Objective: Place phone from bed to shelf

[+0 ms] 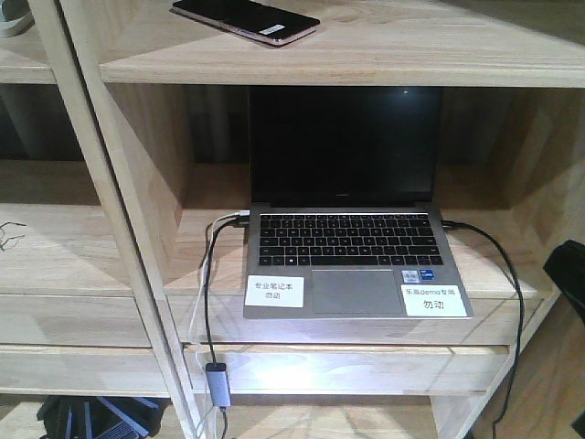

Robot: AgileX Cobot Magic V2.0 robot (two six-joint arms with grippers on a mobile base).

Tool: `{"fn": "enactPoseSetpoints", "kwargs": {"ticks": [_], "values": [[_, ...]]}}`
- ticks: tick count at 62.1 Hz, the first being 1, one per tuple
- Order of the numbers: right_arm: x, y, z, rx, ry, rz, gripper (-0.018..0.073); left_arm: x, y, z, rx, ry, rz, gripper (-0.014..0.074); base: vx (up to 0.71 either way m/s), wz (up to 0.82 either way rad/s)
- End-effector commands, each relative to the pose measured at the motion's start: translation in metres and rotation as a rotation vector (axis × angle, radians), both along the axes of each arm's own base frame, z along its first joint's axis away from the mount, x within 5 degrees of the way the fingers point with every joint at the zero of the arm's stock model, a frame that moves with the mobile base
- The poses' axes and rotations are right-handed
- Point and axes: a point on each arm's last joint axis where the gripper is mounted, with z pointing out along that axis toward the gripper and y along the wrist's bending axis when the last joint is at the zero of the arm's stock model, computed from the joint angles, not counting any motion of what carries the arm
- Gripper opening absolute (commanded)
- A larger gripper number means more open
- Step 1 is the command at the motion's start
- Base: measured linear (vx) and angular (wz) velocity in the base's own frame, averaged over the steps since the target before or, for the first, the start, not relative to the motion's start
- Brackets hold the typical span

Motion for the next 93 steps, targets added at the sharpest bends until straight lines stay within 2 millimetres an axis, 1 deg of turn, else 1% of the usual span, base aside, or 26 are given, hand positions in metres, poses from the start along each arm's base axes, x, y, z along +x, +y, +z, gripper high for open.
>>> {"fn": "enactPoseSetpoints", "kwargs": {"ticks": [1,34,44,58,59,66,76,84,90,93], "values": [[0.001,-0.004,0.012,0.027,-0.046,-0.047,-0.0006,-0.001,0.000,0.015,-0.011,-0.108,-0.002,0.0001,0.00,0.00],[0.001,-0.005,0.012,0.033,-0.050,-0.058,-0.0006,-0.001,0.000,0.015,-0.011,-0.108,-0.002,0.0001,0.00,0.00],[0.002,-0.006,0.010,-0.014,-0.048,-0.074,-0.0006,-0.001,0.000,0.015,-0.011,-0.108,-0.002,0.0001,0.00,0.00],[0.005,-0.015,0.003,-0.027,0.030,-0.169,-0.0006,-0.001,0.000,0.015,-0.011,-0.108,-0.002,0.0001,0.00,0.00],[0.005,-0.016,0.003,-0.049,0.026,-0.180,-0.0006,-0.001,0.000,0.015,-0.011,-0.108,-0.002,0.0001,0.00,0.00],[0.006,-0.021,0.002,-0.055,0.037,-0.239,-0.0006,-0.001,0.000,0.015,-0.011,-0.108,-0.002,0.0001,0.00,0.00],[0.007,-0.024,0.000,-0.096,0.041,-0.276,-0.0006,-0.001,0.000,0.015,-0.011,-0.108,-0.002,0.0001,0.00,0.00],[0.008,-0.033,-0.005,-0.121,0.101,-0.372,-0.0006,-0.001,0.000,0.015,-0.011,-0.108,-0.002,0.0001,0.00,0.00],[0.005,-0.039,-0.007,-0.135,0.087,-0.428,-0.0006,-0.001,0.000,0.015,-0.011,-0.108,-0.002,0.0001,0.00,0.00],[0.004,-0.040,-0.014,-0.133,0.064,-0.450,-0.0006,-0.001,0.000,0.015,-0.011,-0.108,-0.002,0.0001,0.00,0.00]]}}
